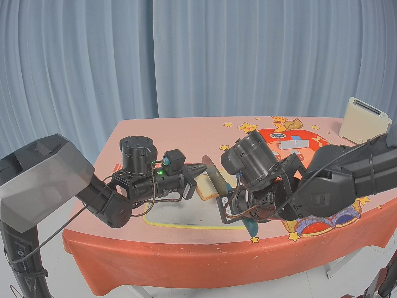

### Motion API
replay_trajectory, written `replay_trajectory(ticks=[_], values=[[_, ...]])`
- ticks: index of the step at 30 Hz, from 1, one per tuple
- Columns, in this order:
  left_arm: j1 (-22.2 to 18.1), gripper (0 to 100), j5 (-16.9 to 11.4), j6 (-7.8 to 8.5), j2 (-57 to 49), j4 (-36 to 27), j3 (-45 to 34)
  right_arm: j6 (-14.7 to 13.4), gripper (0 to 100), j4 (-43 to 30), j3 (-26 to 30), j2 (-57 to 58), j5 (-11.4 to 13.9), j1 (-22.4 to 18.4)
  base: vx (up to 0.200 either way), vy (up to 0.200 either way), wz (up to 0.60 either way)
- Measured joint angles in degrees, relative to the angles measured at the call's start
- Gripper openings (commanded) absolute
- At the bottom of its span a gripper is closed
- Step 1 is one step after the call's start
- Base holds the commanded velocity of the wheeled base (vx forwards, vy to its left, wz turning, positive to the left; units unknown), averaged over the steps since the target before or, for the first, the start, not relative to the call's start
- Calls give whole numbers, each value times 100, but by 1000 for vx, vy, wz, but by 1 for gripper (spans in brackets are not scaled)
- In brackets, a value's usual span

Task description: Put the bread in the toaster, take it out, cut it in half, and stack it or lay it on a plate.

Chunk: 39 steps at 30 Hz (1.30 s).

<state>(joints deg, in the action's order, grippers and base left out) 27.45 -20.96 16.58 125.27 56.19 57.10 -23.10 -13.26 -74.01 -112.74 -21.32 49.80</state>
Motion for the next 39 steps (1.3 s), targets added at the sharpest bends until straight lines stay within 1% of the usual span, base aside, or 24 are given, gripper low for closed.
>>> replay_trajectory(ticks=[6,15,18,21,24,25,28,30,34,39], values=[[11,0,5,41,37,9,-85,-2,0,-6,0,17,-2,-27,0,0,0],[9,0,13,46,144,160,-156,-27,0,-9,22,-27,-5,-5,0,0,0],[-9,0,13,41,149,160,-162,-27,0,-11,12,-33,-7,1,0,0,0],[-44,0,11,-13,108,156,-156,17,0,-11,63,-30,-5,6,0,0,0],[-105,0,11,-88,-16,145,-127,140,0,-11,141,-16,-2,4,0,0,0],[-128,0,11,-128,-77,129,-126,222,0,-11,171,-5,-2,1,0,0,0],[-212,0,2,-282,-273,110,-123,617,0,-11,266,41,6,-9,0,0,0],[-290,0,-11,-354,-405,105,-138,786,0,-6,323,85,30,-11,0,0,0],[-469,0,-63,-405,-590,99,-158,863,0,-4,373,172,63,1,0,0,0],[-461,0,-72,-400,-661,101,-190,929,0,-4,400,229,80,23,0,0,0]])
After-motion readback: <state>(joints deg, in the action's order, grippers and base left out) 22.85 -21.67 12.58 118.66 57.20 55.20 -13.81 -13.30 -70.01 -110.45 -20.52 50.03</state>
